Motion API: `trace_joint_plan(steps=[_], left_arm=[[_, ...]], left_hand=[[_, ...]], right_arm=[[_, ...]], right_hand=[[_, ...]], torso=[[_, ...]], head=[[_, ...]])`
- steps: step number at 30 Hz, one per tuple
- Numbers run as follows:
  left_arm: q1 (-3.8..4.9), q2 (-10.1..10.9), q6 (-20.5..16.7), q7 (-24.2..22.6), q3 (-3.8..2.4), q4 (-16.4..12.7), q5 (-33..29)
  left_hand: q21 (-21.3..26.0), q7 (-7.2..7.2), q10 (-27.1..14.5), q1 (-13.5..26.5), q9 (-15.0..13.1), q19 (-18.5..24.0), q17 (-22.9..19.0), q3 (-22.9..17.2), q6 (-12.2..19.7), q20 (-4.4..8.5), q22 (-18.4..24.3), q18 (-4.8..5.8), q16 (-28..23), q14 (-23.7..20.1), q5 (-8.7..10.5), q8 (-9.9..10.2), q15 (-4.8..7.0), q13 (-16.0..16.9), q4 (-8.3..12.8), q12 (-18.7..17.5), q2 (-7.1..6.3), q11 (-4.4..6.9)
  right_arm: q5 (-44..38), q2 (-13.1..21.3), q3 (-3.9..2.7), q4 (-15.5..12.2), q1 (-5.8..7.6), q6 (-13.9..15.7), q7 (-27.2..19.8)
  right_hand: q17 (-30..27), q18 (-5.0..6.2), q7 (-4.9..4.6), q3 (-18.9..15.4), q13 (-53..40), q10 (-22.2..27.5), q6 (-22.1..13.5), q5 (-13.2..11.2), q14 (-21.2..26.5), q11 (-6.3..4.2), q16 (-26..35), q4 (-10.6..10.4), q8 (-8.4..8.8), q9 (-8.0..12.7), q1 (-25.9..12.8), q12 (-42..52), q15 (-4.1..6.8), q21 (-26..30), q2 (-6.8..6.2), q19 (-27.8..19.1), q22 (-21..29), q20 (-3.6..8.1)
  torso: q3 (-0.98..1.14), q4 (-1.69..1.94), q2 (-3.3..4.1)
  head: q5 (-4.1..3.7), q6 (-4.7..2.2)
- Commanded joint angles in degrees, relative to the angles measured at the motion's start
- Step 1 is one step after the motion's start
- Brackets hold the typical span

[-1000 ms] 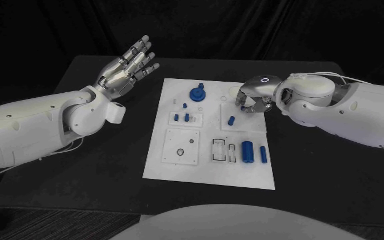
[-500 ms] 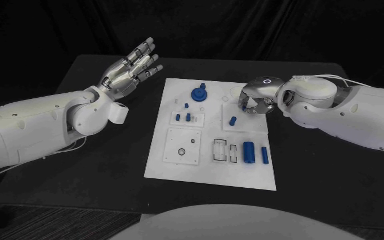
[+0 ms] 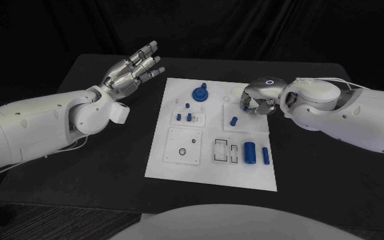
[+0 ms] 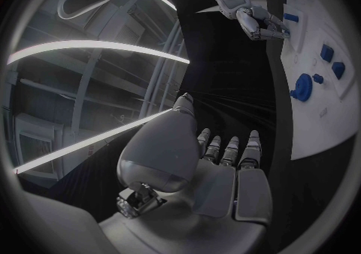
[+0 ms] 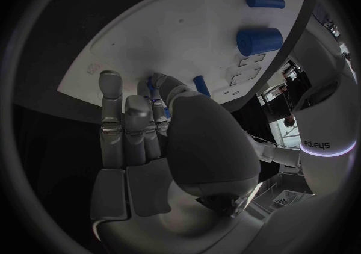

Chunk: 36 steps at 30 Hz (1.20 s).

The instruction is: Assemble the parts on the task board

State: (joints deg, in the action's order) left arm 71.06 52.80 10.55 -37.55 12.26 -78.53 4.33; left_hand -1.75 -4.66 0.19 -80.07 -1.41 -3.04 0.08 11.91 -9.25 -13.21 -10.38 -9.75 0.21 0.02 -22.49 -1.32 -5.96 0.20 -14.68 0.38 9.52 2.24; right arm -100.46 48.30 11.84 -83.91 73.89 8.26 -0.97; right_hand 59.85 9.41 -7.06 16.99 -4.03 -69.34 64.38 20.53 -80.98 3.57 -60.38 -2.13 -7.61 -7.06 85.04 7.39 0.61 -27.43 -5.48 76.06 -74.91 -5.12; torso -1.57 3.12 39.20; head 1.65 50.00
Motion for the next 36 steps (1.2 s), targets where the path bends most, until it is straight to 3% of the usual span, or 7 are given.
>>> trace_joint_plan(steps=[1,13,19,29,36], left_arm=[[-0.14,-0.1,0.7,0.1,-0.05,0.0,-0.3],[-0.19,0.0,0.6,0.4,-0.05,0.1,-0.3],[-0.19,0.2,0.6,0.6,-0.05,0.1,-0.3],[-0.20,0.2,0.6,0.8,-0.05,0.1,-0.3],[-0.22,0.0,0.8,1.0,-0.05,0.1,-0.3]], left_hand=[[-0.4,0.48,0.3,-0.8,0.0,-0.6,0.0,0.1,0.0,-0.22,-0.3,-0.64,-0.1,0.1,-0.96,-0.4,-0.73,0.1,0.5,0.2,0.25,-0.26],[-0.8,0.67,0.3,-1.4,-0.1,-1.4,0.1,0.1,-0.1,-0.50,-1.1,-0.66,0.1,0.5,-2.39,-0.4,-1.12,0.1,0.9,0.3,0.72,-0.60],[-0.9,0.63,0.4,-1.4,-0.1,-1.6,0.2,0.2,-0.2,-0.56,-1.2,-0.67,0.2,0.6,-2.56,-0.4,-1.22,0.1,0.8,0.3,0.89,-0.78],[-0.9,0.59,0.5,-1.3,-0.1,-1.6,0.2,0.2,-0.2,-0.57,-1.1,-0.66,0.2,0.6,-2.57,-0.4,-1.24,0.2,0.8,0.4,0.99,-0.95],[-0.8,0.59,0.5,-1.3,-0.1,-1.6,0.2,0.2,-0.2,-0.55,-1.0,-0.66,0.2,0.6,-2.57,-0.4,-1.21,0.2,0.7,0.4,1.08,-1.02]], right_arm=[[-0.2,0.4,0.03,-0.1,-0.18,2.6,-0.9],[-0.2,1.9,0.03,-1.4,-0.10,7.8,-2.5],[-0.2,3.2,0.03,-3.1,0.80,9.0,-2.3],[-0.1,5.2,0.03,-9.3,3.05,9.1,-0.9],[-0.1,4.4,0.02,-14.0,3.72,7.1,-0.2]], right_hand=[[0.1,-0.43,0.04,0.1,-0.1,-0.4,0.4,-0.3,0.0,0.00,-0.1,0.3,-0.30,-0.4,0.0,0.3,0.38,-0.6,0.16,0.1,-3.3,0.32],[0.6,-0.73,0.13,0.2,-0.1,-0.7,0.3,0.5,-0.5,-0.09,-0.5,-0.1,-0.04,-0.5,-0.5,0.0,0.50,-2.8,0.46,0.7,-3.7,0.44],[0.3,-0.79,0.01,0.3,0.1,-0.4,-0.4,1.0,-0.4,0.05,-0.2,-0.4,0.50,-0.4,-1.1,-0.5,0.40,-2.9,0.52,0.7,-3.7,0.41],[0.2,-0.84,-0.11,0.6,0.2,0.0,-0.7,1.1,-0.4,0.23,-0.1,-0.5,0.89,-0.3,-1.2,-1.0,0.27,-3.0,0.65,0.6,-3.7,0.34],[0.4,-0.90,-0.05,0.6,0.2,-0.1,-0.5,1.0,-0.5,0.18,-0.3,-0.5,0.80,-0.4,-1.2,-1.0,0.28,-3.5,0.62,0.7,-3.8,0.33]], torso=[[-0.06,-0.03,-0.05],[-0.08,-0.12,-0.10],[-0.09,-0.10,-0.07],[-0.13,-0.18,-0.06],[-0.14,-0.15,-0.05]], head=[[0.08,0.00],[0.33,0.00],[0.27,0.00],[0.70,0.00],[0.94,0.00]])
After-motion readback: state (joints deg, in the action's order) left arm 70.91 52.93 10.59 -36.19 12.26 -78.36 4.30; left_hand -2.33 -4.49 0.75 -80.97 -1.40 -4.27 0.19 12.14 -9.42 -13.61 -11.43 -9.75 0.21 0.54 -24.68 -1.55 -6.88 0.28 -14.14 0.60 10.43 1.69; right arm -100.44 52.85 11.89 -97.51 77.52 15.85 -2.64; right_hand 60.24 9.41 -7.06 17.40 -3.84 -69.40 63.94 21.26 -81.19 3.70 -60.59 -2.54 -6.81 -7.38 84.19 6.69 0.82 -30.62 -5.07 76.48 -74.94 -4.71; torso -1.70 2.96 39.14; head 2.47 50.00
